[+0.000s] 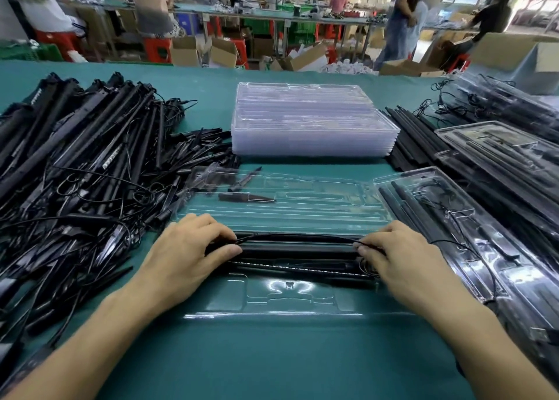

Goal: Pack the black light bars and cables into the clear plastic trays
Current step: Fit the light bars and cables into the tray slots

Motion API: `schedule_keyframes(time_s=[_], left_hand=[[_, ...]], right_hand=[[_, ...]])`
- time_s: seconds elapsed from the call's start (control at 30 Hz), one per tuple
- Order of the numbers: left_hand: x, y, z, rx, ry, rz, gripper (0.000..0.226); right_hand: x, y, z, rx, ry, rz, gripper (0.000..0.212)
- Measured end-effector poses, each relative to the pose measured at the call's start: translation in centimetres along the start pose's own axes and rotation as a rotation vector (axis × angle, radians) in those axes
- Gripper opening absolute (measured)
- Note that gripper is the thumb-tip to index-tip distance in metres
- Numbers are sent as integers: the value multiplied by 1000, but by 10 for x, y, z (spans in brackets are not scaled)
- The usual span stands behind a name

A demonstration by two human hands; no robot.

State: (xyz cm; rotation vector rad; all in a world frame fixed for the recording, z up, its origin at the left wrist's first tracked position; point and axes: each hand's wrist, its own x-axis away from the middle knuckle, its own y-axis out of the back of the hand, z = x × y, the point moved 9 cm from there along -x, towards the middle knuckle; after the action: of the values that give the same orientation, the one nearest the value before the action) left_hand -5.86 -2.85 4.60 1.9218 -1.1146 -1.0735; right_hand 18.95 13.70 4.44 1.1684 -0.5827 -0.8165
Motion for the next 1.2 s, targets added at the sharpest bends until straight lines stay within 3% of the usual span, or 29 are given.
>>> schedule_keyframes(time_s=[0.17,0.33,0.47,0.67,0.9,1.07,1.2], left_hand=[[-3,1,3,22,41,-50,16],[-3,0,0,-158,26,-42,22],[0,0,-5,-215,-42,-33,47],[5,5,-26,-339,-187,-103,41],[3,7,-27,-331,-175,-57,46],[3,8,-15,-172,-94,-19,50],[4,8,-5,-68,-35,-42,19]], right_hand=[[-3,-2,0,15,-18,22,17],[-1,0,8,74,0,-5,20],[0,0,10,42,7,27,16],[4,-1,14,80,26,10,13],[2,-3,13,34,21,28,5],[1,2,11,60,-16,-19,11],[1,9,10,107,-46,-70,10]])
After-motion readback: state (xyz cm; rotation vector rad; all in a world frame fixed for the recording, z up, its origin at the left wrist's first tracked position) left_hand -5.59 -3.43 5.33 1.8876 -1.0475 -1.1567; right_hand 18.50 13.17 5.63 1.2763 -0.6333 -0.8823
